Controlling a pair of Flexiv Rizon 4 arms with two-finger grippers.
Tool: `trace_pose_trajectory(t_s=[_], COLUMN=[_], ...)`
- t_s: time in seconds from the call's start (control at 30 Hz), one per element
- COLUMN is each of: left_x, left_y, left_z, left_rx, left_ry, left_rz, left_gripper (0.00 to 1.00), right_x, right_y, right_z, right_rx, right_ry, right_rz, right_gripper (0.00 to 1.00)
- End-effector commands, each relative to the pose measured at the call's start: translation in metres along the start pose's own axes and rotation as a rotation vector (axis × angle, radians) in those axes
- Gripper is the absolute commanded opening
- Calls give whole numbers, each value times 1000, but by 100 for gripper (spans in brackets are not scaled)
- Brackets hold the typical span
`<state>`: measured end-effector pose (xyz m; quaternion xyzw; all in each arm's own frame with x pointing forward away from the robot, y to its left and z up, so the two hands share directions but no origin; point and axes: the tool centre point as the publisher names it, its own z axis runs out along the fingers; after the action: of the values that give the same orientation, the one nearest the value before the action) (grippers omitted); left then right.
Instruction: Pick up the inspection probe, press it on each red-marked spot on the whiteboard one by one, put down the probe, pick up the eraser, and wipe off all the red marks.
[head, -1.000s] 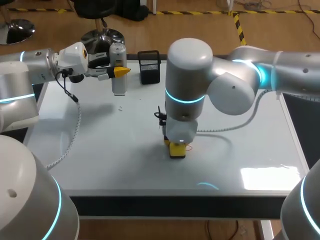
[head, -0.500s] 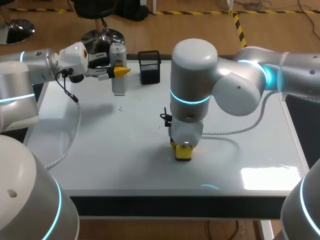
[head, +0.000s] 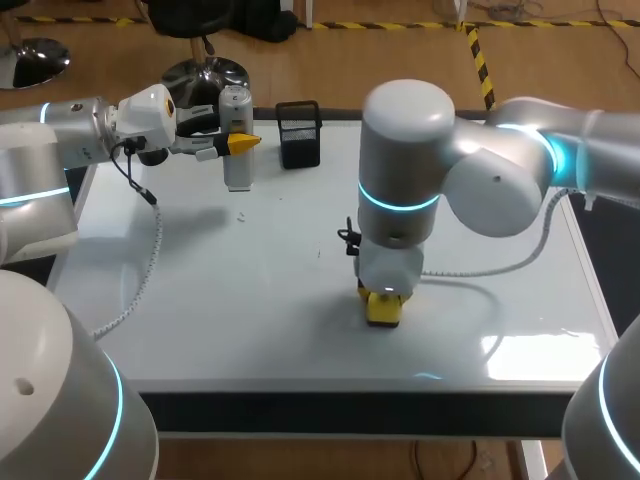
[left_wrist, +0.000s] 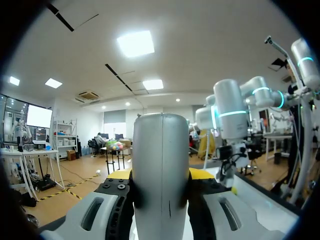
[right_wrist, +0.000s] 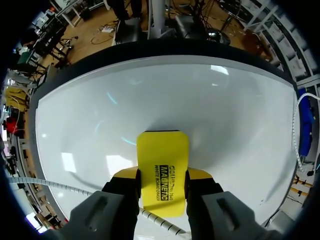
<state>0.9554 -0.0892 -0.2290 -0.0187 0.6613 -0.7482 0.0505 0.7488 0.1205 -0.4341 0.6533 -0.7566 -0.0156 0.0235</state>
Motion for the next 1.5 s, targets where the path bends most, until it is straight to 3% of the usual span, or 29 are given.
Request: trace_pose_trajectory(t_s=[0.03,0.47,0.73,1.03,1.5], left_x=[0,0,0,0,0], left_y=[-1,-1,-1,-1,-1], left_z=[0,0,0,0,0], left_rx=[0,0,0,0,0], left_ry=[-1,-1,-1,-1,-1], left_rz=[1,1,1,1,1], left_gripper=[0,0,0,0,0], right_x=[17,27,32,44,79], right_y=[1,-5,-20,-65,-145], right_z=[24,10,-23,-52,-73], right_rx=[6,28,19,3,1], right_ry=[-4,-8,-107,-76,-22], right_rz=[2,19,27,-46,-81], right_gripper=[0,0,0,0,0])
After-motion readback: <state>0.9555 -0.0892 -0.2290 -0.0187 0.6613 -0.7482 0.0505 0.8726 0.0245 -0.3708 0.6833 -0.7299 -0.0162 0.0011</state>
